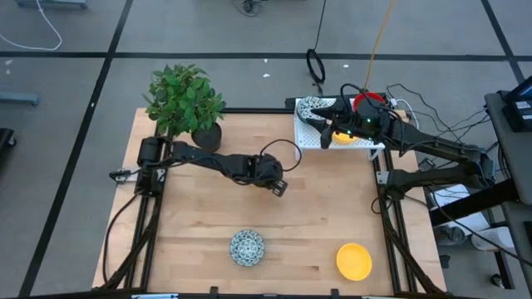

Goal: Pick & Place Mini bowls
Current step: Stack the yellow bowl on the yellow bowl on the shelf

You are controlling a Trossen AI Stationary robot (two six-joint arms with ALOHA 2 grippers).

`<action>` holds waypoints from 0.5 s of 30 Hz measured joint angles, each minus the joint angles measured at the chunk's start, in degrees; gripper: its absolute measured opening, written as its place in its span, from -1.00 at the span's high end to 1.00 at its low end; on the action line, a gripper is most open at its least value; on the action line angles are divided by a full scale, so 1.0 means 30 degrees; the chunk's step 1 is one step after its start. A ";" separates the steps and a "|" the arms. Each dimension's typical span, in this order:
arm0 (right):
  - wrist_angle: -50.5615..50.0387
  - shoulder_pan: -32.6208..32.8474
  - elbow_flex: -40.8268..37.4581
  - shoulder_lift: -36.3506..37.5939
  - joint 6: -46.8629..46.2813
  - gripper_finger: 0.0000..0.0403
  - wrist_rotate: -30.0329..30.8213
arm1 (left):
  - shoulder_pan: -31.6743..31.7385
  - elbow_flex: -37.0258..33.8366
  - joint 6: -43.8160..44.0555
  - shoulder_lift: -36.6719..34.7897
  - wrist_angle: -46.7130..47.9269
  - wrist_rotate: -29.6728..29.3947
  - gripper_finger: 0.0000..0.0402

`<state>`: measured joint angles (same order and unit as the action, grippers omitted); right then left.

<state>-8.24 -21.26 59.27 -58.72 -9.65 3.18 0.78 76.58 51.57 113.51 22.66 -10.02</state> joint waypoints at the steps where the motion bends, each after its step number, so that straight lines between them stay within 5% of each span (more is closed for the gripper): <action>1: 0.0002 0.0000 0.0000 0.0000 0.0004 0.16 0.0000 | 0.0000 0.0000 0.0000 0.0000 0.0021 0.0130 0.94; 15: -0.0139 0.0000 0.0000 0.0000 0.0015 0.16 -0.0004 | -0.0041 -0.0028 0.1490 0.0036 -0.0465 0.0580 0.54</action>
<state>-8.65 -21.26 59.27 -58.72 -9.61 3.17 0.65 76.49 56.04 113.62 21.26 -8.28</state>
